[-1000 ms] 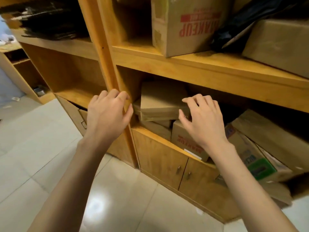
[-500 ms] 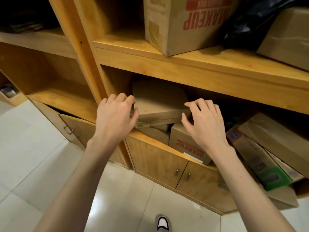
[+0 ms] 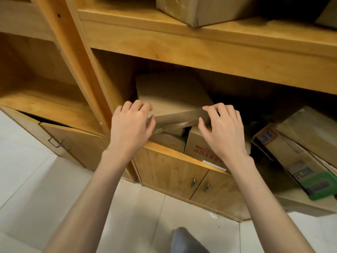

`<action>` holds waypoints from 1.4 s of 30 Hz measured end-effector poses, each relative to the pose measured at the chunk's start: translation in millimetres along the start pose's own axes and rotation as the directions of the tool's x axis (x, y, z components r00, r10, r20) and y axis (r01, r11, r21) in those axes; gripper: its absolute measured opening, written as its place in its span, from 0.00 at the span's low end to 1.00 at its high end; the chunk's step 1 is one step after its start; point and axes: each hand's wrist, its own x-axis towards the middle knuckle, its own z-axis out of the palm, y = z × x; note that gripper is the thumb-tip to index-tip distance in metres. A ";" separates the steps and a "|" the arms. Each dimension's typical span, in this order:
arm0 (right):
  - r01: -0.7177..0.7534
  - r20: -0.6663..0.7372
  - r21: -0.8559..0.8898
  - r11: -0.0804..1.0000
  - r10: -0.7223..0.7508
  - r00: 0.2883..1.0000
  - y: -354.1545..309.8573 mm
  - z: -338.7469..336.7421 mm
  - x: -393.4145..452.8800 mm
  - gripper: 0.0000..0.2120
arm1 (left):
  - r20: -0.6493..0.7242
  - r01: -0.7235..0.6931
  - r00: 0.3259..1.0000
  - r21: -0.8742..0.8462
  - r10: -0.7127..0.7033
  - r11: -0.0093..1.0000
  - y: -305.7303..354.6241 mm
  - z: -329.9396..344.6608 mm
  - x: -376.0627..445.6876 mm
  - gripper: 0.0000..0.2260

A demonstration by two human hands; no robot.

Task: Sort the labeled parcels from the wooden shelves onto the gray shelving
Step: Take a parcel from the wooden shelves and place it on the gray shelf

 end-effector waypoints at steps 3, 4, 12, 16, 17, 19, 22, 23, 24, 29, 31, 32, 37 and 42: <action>-0.022 0.007 -0.021 1.000 0.022 1.000 0.6 18.8 -17.7 0.12 | -0.007 -0.014 1.000 -0.019 0.014 1.000 -11.3 18.6 -10.7 0.11; -0.034 0.014 -0.021 0.999 0.034 0.999 0.9 24.5 -23.3 0.13 | -0.003 -0.014 1.000 -0.018 0.014 1.000 -14.6 24.4 -14.3 0.11; -0.160 0.085 0.070 0.985 0.154 0.984 0.9 56.2 -36.3 0.17 | 0.001 0.080 0.997 -0.151 -0.081 0.985 -27.3 59.6 -25.4 0.13; -0.486 0.200 0.388 0.783 0.443 0.874 5.3 66.5 -10.2 0.30 | 0.288 0.526 0.838 -0.655 -0.464 0.543 -28.0 78.2 -8.3 0.21; -0.566 0.249 0.461 0.683 0.513 0.822 7.9 69.9 -1.6 0.32 | 0.393 0.611 0.766 -0.691 -0.508 0.386 -26.7 82.8 -2.3 0.23; -0.686 0.357 0.576 0.444 0.619 0.700 15.1 76.9 15.4 0.35 | 0.578 0.723 0.626 -0.681 -0.524 0.113 -24.3 89.3 7.8 0.28; -0.787 0.546 0.600 0.141 0.646 0.533 26.8 86.2 35.6 0.35 | 0.769 0.795 0.457 -0.578 -0.448 -0.181 -21.6 93.8 16.6 0.31; -0.808 0.601 0.585 0.070 0.632 0.489 29.8 88.8 39.8 0.35 | 0.796 0.795 0.432 -0.558 -0.424 -0.238 -21.9 95.0 18.9 0.30; -0.821 0.644 0.570 0.009 0.616 0.454 32.2 91.4 42.2 0.36 | 0.808 0.786 0.423 -0.553 -0.411 -0.277 -22.5 96.4 21.0 0.27; -0.845 0.701 0.532 -0.048 0.585 0.408 33.6 98.8 38.3 0.36 | 0.795 0.743 0.443 -0.584 -0.414 -0.326 -25.2 102.4 20.9 0.24; -0.833 0.690 0.551 -0.052 0.591 0.419 31.9 95.7 33.9 0.35 | 0.795 0.734 0.449 -0.588 -0.407 -0.340 -24.4 101.6 16.0 0.23; -0.829 0.682 0.557 -0.053 0.599 0.420 30.6 92.0 31.1 0.35 | 0.796 0.732 0.450 -0.588 -0.405 -0.344 -24.0 99.8 13.2 0.23; -0.832 0.672 0.551 -0.060 0.624 0.400 14.8 60.0 8.5 0.35 | 0.792 0.725 0.478 -0.600 -0.379 -0.338 -25.1 79.4 -5.8 0.27; -0.819 0.664 0.567 -0.087 0.637 0.391 -8.5 17.1 -21.7 0.30 | 0.807 0.744 0.492 -0.585 -0.327 -0.324 -31.4 44.6 -33.5 0.27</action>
